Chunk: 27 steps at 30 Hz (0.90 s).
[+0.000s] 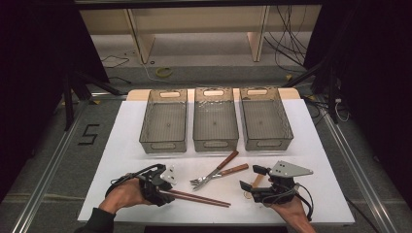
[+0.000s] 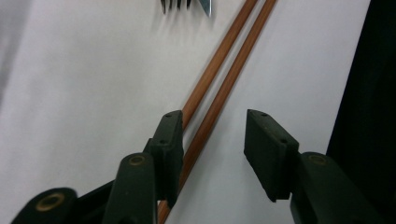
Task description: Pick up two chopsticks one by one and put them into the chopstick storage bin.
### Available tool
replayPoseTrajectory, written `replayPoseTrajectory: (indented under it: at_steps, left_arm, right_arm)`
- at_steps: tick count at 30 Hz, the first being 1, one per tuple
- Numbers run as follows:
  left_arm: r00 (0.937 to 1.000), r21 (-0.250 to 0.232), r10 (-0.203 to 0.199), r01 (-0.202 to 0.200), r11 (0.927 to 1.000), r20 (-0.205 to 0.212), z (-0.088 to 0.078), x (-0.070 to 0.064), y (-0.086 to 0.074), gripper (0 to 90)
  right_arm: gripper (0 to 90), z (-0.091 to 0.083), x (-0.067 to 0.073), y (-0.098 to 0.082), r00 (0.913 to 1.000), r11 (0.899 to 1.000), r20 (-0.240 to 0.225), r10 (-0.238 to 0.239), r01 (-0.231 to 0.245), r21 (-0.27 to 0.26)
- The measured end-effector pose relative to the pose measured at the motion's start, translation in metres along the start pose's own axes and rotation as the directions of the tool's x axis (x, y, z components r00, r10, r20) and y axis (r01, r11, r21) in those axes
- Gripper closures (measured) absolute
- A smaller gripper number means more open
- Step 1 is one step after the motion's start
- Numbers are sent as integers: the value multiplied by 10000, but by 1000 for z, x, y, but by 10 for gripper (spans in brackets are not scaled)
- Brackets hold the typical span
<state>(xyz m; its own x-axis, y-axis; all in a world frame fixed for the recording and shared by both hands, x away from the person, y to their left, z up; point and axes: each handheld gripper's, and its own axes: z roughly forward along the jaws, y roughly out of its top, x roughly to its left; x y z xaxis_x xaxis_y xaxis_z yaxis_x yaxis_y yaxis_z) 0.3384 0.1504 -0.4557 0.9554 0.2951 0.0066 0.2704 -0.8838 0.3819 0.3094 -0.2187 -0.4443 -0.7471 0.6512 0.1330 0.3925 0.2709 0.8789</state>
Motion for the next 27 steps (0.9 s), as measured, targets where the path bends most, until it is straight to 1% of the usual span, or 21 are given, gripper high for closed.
replayPoseTrajectory:
  at_steps: [2,5,6,7,8,9,12,13,14,15,16,18,19,20,22,23,25,26,27]
  left_arm:
    - [10000,33,13,-14,10000,36,3,0,-1,584]
    - [9997,277,234,-234,9993,6,6,1,-1,590]
    - [9997,317,256,-256,9992,-4,7,2,-1,592]
    - [9998,292,197,-197,9994,4,8,2,-1,596]
    - [9995,430,322,-321,9986,-11,8,3,-1,596]
    - [9993,485,367,-364,9982,-46,9,3,-1,600]
    - [9989,690,467,-471,9965,73,11,4,-1,619]
    - [9985,822,538,-542,9951,67,12,5,-1,629]
    - [9986,875,506,-518,9948,160,13,4,-1,629]
    - [9982,985,579,-594,9934,181,13,4,-1,641]
    - [9987,932,482,-497,9944,181,14,4,-1,646]
    - [9986,1160,491,-512,9919,215,13,5,1,669]
    - [9989,1170,422,-442,9921,195,14,4,2,669]
    - [9988,1222,454,-472,9914,177,14,3,3,675]
    - [9977,1394,656,-674,9879,174,14,3,5,683]
    - [9971,1450,739,-761,9865,206,14,2,6,708]
    - [9958,1491,895,-911,9846,181,15,0,7,716]
    - [9939,1559,1082,-1103,9816,215,14,0,7,724]
    - [9933,1520,1133,-1156,9816,234,15,-1,7,739]
  right_arm:
    - [264,0,0,0,10000,10000,-5,26,-26,20]
    - [264,0,0,0,10000,10000,-32,56,-56,11]
    - [265,1,-1,0,9999,10000,-85,59,-59,33]
    - [265,1,-1,0,9999,9999,-112,86,-85,68]
    - [265,1,-1,0,9999,9999,-112,86,-85,68]
    - [265,1,0,-1,9999,9999,-134,96,-95,92]
    - [265,2,0,-1,9998,9999,-168,108,-106,95]
    - [265,2,-1,-1,9998,9999,-175,120,-118,98]
    - [265,2,-1,-1,9998,9999,-175,120,-118,98]
    - [265,2,-1,-1,9997,9999,-196,132,-131,94]
    - [265,2,-1,-1,9996,9998,-213,161,-159,104]
    - [265,2,-1,-1,9996,9998,-223,172,-169,127]
    - [265,2,-1,-1,9996,9998,-223,172,-169,127]
    - [265,3,-1,-1,9997,9997,-192,169,-165,193]
    - [266,3,-1,-1,9996,9996,-211,187,-182,201]
    - [266,3,-1,-1,9996,9996,-216,195,-190,216]
    - [266,3,-1,-1,9996,9996,-215,191,-186,231]
    - [266,3,-1,-1,9996,9995,-210,204,-199,241]
    - [267,3,-1,-1,9996,9995,-194,217,-212,253]
